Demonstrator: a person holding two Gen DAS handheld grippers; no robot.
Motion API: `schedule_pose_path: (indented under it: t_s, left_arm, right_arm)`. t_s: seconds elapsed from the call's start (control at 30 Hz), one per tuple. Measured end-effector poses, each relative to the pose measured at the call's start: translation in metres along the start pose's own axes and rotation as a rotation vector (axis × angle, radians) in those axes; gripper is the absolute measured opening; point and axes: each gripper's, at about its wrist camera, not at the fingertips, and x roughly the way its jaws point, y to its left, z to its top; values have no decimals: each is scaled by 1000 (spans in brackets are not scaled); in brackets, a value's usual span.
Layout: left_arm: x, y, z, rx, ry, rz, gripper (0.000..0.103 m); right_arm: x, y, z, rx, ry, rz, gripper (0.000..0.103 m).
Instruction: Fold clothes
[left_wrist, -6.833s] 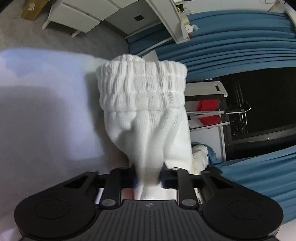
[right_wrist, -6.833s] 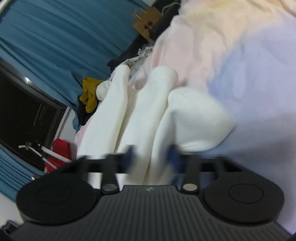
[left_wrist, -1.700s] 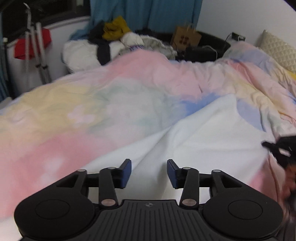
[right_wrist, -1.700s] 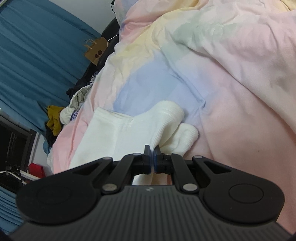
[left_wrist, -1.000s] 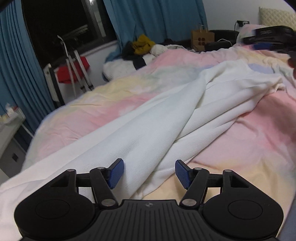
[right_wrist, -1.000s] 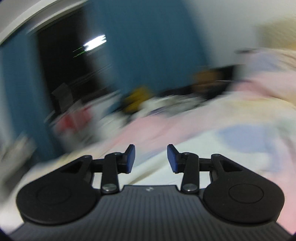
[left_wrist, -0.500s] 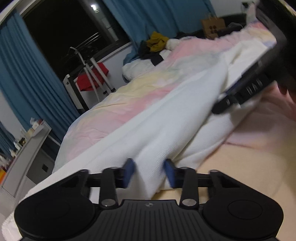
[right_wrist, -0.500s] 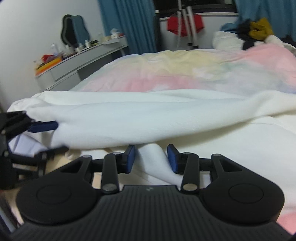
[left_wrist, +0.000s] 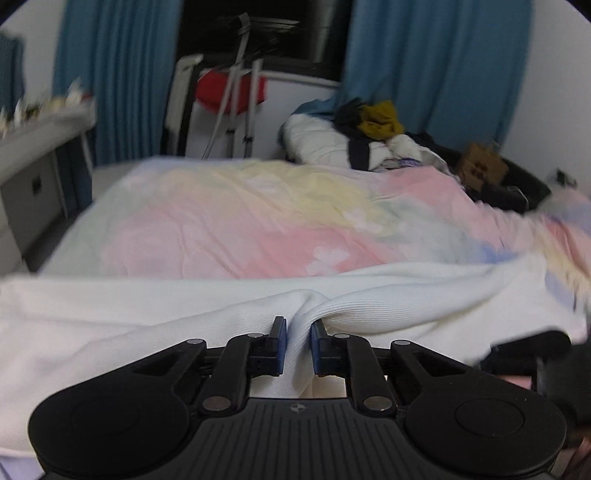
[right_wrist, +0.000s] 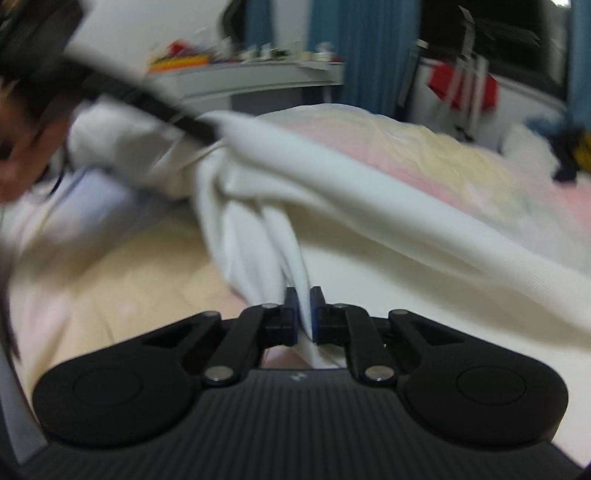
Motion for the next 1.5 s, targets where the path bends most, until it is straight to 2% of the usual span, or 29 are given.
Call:
schedule_pose_path:
  t_s: [0.13, 0.3, 0.37, 0.43, 0.47, 0.53, 0.67, 0.77, 0.87, 0.9, 0.93, 1.0, 1.03, 1.1, 1.13, 1.17, 1.2, 1.27, 1.3, 1.33, 1.37, 1.43, 1.5]
  left_arm:
    - [2, 3, -10, -36, -11, 7, 15]
    - [4, 5, -22, -79, -26, 17, 17]
    - [-3, -6, -27, -43, -44, 23, 20]
    - [-8, -17, -29, -2, -68, 20, 31]
    - [-11, -24, -30, 26, -83, 18, 40]
    - [-14, -37, -32, 84, -107, -1, 46]
    - [-10, -69, -37, 172, -120, -56, 60]
    - [8, -101, -41, 277, -103, -68, 67]
    - [31, -129, -46, 376, -86, -70, 71]
    - [40, -137, -48, 404, -79, -68, 71]
    - [49, -143, -49, 423, -76, -55, 71]
    - [68, -150, -51, 448, -60, -17, 68]
    - [75, -151, -52, 458, -56, -4, 65]
    - [87, -150, -52, 468, -55, 11, 43]
    - [89, -147, -52, 449, -56, 3, 38]
    - [92, -144, -51, 429, -59, -5, 28]
    - [91, -138, -48, 395, -66, -18, 22]
    - [87, -127, -43, 334, -87, -47, 16]
    - [83, -123, -39, 312, -103, -61, 14]
    - [79, -118, -36, 290, -119, -76, 13]
    - [75, -114, -33, 267, -136, -90, 13]
    - [65, -102, -26, 197, -171, -124, 12]
    - [56, -92, -20, 150, -215, -136, 11]
  right_arm:
    - [3, 11, -4, -104, 27, 20, 10]
    - [5, -1, 0, -7, 28, 38, 10]
    - [2, -16, 1, 94, 13, 58, 10]
    - [-6, -33, 3, 213, -15, 75, 11]
    - [-13, -43, 4, 284, -36, 84, 11]
    - [-34, -65, 2, 438, -97, 87, 11]
    - [-78, -117, -9, 727, -196, 2, 12]
    - [-104, -172, -36, 1001, -259, -139, 15]
    - [-118, -224, -53, 1147, -240, -294, 26]
    - [-122, -238, -56, 1167, -237, -343, 35]
    - [-124, -250, -57, 1184, -232, -381, 52]
    - [-117, -278, -60, 1233, -195, -452, 74]
    - [-111, -291, -61, 1253, -171, -480, 75]
    - [-93, -315, -61, 1275, -97, -530, 75]
    - [-84, -324, -60, 1281, -67, -557, 74]
    - [-75, -333, -59, 1279, -35, -589, 74]
    - [-66, -342, -58, 1273, -1, -624, 74]
    - [-53, -353, -58, 1245, 72, -703, 68]
    - [-50, -355, -58, 1236, 98, -730, 47]
    - [-48, -356, -59, 1234, 122, -750, 16]
    - [-51, -356, -58, 1247, 130, -756, 7]
    - [-61, -354, -54, 1274, 102, -766, 6]
    - [-75, -346, -29, 1263, 41, -779, 6]
